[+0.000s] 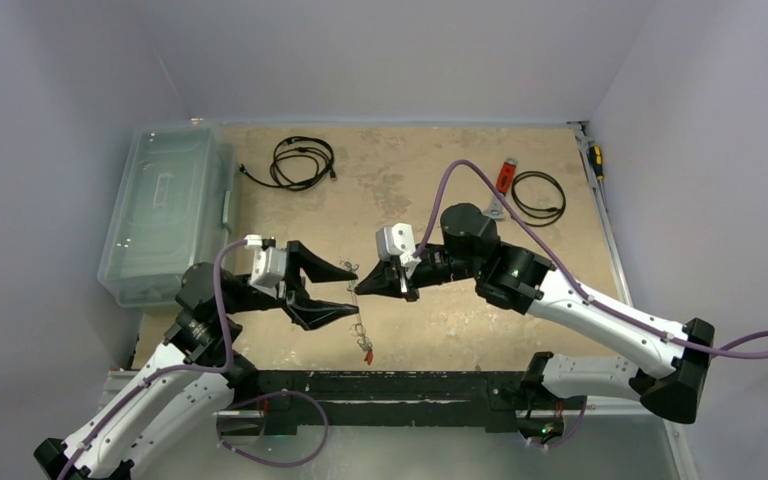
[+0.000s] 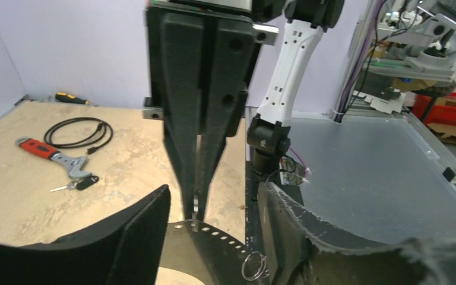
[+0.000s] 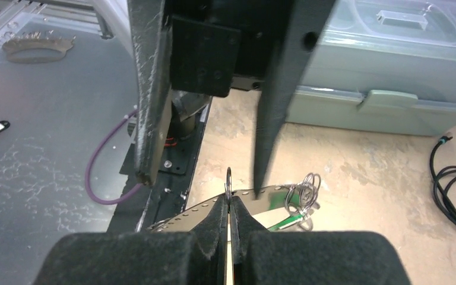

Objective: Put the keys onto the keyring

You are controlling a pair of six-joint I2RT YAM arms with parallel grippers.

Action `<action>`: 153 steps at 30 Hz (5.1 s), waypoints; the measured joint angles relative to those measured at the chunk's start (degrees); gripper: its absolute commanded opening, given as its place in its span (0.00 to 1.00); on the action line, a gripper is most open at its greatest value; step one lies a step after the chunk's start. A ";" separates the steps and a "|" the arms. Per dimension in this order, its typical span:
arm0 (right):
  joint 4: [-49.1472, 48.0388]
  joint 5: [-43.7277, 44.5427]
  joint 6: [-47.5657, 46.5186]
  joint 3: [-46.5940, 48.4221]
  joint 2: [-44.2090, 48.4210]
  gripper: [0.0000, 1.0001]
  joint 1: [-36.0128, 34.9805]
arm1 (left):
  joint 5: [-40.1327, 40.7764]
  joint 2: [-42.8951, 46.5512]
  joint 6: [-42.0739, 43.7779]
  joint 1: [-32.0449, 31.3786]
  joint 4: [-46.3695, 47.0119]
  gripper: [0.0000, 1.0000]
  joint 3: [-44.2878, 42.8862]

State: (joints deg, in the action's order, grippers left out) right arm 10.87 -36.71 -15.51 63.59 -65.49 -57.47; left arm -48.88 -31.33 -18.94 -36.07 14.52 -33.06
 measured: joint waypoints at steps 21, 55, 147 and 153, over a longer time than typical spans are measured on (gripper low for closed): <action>-12.37 1.40 4.37 -9.31 9.16 0.00 -0.76 | 2.54 1.79 2.62 0.04 -0.55 0.23 -0.61; -18.47 -0.04 7.65 -10.36 7.61 0.00 -0.74 | 2.23 0.92 0.52 0.04 2.56 0.21 -0.20; -23.93 5.84 10.80 -13.68 6.03 0.31 -0.76 | 10.82 4.09 6.64 0.22 -5.70 0.00 -0.26; -24.22 5.64 10.78 -13.35 4.76 0.13 -0.76 | 10.80 4.09 6.64 0.33 -5.84 0.00 -0.26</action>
State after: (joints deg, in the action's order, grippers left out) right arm -13.34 -31.07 -4.73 50.24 -60.73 -58.24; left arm -38.09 -27.24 -12.29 -35.75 8.69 -33.32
